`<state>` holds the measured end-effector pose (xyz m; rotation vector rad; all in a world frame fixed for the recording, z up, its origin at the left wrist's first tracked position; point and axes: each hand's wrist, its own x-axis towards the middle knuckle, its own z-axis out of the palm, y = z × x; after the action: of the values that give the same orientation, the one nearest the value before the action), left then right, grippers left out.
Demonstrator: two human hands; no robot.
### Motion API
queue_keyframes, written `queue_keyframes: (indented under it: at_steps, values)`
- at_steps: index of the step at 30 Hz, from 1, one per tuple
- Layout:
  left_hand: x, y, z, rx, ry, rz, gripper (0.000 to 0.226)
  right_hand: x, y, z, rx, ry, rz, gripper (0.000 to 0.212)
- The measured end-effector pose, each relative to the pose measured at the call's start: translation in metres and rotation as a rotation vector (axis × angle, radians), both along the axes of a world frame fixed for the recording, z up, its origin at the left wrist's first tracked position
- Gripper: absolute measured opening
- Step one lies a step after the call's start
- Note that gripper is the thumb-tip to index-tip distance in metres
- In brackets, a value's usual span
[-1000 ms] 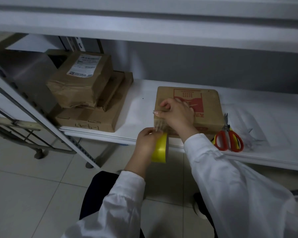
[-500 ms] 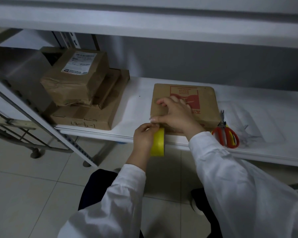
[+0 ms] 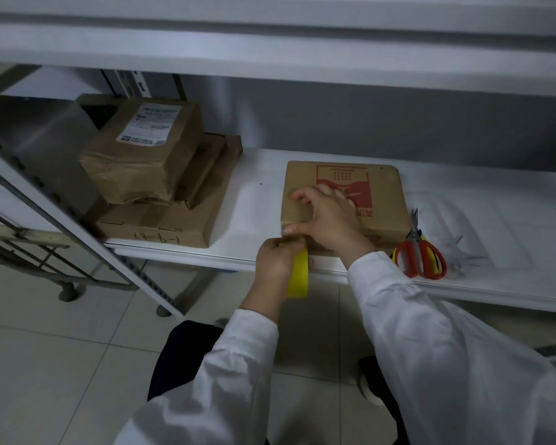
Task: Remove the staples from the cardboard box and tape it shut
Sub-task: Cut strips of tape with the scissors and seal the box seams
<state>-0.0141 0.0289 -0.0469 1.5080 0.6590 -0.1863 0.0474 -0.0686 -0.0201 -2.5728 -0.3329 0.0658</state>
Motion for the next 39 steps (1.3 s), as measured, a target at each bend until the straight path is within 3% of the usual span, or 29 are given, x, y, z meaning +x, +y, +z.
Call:
queue_keyframes:
  at_steps: [3,5,7,13,15,18,24,30,34,39]
  values:
    - [-0.005,0.001,-0.006,0.085,0.073,-0.018,0.027,-0.001,0.001,0.0,0.003,0.019,-0.001,0.063]
    - [-0.009,-0.001,-0.011,0.038,-0.023,0.008,0.006,0.0,0.001,0.002,0.003,0.019,-0.003,0.063]
    - [-0.012,-0.002,-0.013,-0.023,-0.1,0.057,0.012,0.001,0.001,0.004,0.005,0.021,-0.005,0.063]
    - [-0.016,-0.003,-0.011,0.098,-0.14,0.06,0.032,-0.001,0.0,0.007,-0.006,0.047,0.02,0.063]
    - [-0.015,-0.004,-0.006,0.093,-0.135,0.063,0.031,-0.002,0.0,0.008,0.083,0.085,0.027,0.059]
    - [-0.013,-0.006,0.001,0.131,-0.132,0.06,0.028,-0.011,-0.005,0.005,0.404,0.054,-0.034,0.04]
    - [-0.013,-0.02,0.018,0.13,-0.079,0.064,0.027,-0.023,-0.034,-0.007,0.552,-0.199,-0.292,0.012]
    - [-0.014,-0.025,0.022,0.087,-0.081,0.095,0.035,-0.036,-0.082,-0.014,0.45,-0.361,-0.708,0.02]
    - [-0.013,-0.026,0.021,0.117,-0.057,0.087,0.032,-0.043,-0.105,-0.038,0.274,-0.171,-0.885,0.027]
    - [-0.011,-0.027,0.016,0.129,-0.032,0.104,0.034,-0.046,-0.11,-0.063,0.081,-0.015,-0.815,0.031]
